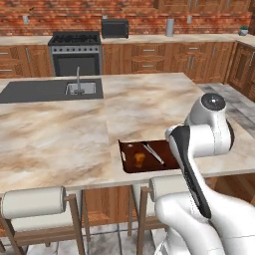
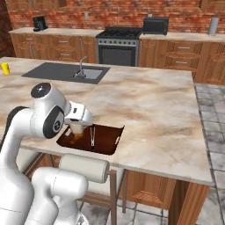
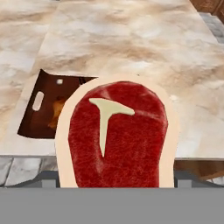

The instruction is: Gather the onion and eggplant from the fridge and place them on a tray on the dining counter. Then gather the chicken drumstick and steak from the fridge and place them on the other tray.

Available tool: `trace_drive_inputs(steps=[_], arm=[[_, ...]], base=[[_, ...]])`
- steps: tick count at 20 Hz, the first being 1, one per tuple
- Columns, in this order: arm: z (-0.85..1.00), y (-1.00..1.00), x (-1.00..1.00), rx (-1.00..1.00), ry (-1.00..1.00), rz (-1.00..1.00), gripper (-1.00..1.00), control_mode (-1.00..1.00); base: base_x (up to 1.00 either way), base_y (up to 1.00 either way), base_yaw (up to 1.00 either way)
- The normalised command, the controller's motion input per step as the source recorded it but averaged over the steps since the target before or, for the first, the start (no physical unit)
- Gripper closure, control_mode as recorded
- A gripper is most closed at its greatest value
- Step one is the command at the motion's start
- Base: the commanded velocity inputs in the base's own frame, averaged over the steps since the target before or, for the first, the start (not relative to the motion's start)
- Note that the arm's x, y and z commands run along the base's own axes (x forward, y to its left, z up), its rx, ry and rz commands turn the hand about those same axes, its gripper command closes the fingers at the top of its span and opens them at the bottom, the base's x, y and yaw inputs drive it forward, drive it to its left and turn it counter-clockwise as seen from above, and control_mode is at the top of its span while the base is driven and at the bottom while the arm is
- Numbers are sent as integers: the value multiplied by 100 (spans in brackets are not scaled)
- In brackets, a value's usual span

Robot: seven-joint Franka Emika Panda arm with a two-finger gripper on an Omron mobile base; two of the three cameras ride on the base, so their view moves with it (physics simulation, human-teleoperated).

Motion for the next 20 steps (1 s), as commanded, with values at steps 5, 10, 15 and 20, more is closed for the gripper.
trace_drive_inputs(steps=[5, 10, 15, 20], arm=[[-54, -21, 49, 0, 2, 3, 100, -100], [-54, -7, 60, 0, 5, 0, 100, -100], [-43, -6, 44, 0, 1, 1, 100, -100], [-35, -11, 25, 0, 2, 2, 100, -100]], base=[[0, 0, 0], [0, 0, 0], [0, 0, 0], [0, 0, 0]])
